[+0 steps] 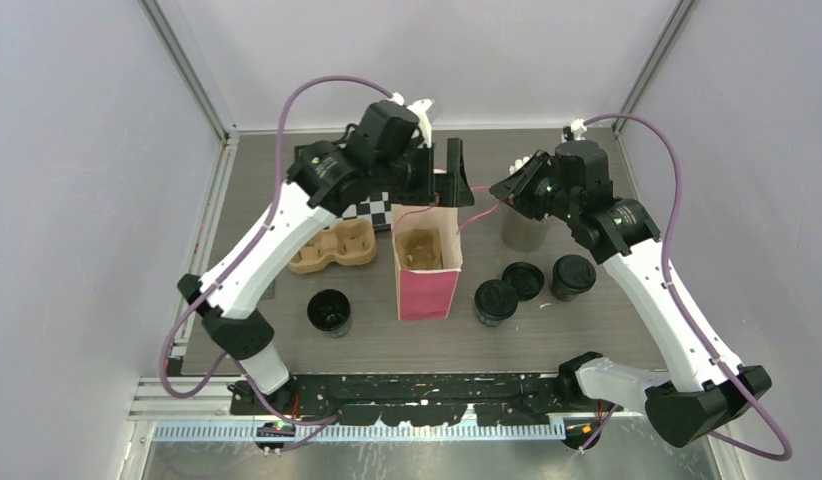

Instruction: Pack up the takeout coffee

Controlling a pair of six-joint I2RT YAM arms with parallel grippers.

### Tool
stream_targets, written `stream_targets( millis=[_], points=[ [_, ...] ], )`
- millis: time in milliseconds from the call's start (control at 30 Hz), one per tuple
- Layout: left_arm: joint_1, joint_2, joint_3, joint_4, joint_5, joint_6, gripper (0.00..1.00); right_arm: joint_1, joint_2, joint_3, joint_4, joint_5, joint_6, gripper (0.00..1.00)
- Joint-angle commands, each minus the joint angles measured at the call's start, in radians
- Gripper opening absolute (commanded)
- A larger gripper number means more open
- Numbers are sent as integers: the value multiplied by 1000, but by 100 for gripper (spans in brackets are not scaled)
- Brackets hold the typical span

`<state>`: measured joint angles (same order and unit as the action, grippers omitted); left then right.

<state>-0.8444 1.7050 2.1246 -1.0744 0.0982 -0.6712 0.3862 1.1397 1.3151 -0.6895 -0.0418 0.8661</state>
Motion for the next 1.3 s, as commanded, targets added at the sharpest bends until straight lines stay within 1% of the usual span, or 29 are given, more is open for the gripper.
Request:
stream_targets(
  millis=[0,67,167,200,267,433,567,700,733,900,967,1033,1067,1100,1167,1267],
  points=[
    [-4,-107,-7,122,-3,77,100,6,-40,77,1,-33,18,29],
    [-4,-136,-4,109,-46,105,100,6,-47,95,-33,-24,0,39],
    [-4,-174,-5,44,-164,172,100,6,-71,118,-98,-14,-53,55],
    [-4,-189,-22,28,-187,196,100,6,-79,123,-117,-10,-74,61],
    [-2,-220,-68,2,-225,239,100,6,-94,134,-147,-9,-121,71],
    [-2,-282,-206,38,-238,390,100,6,-126,157,-186,-23,-220,84],
    [-1,-282,-234,63,-276,467,99,6,-127,188,-225,-31,-254,84],
    [-1,-222,-214,36,-308,482,86,6,-125,210,-267,-19,-287,84],
    [-2,-209,-212,33,-304,483,85,5,-126,212,-273,-13,-291,84],
    [-2,-169,-236,44,-274,477,88,5,-124,207,-271,4,-288,84],
    [-2,-175,-258,73,-266,479,89,6,-118,204,-267,0,-286,84],
    [-3,-190,-290,108,-281,479,90,6,-115,196,-267,-4,-283,84],
    [-2,-194,-301,115,-315,476,90,6,-116,192,-266,-6,-282,84],
    [-2,-193,-301,114,-349,472,88,6,-119,186,-265,-11,-282,84],
    [-1,-188,-291,102,-400,465,82,6,-125,170,-262,-27,-268,84],
    [9,-176,-269,80,-407,427,69,7,-145,127,-245,-59,-216,80]
  ],
)
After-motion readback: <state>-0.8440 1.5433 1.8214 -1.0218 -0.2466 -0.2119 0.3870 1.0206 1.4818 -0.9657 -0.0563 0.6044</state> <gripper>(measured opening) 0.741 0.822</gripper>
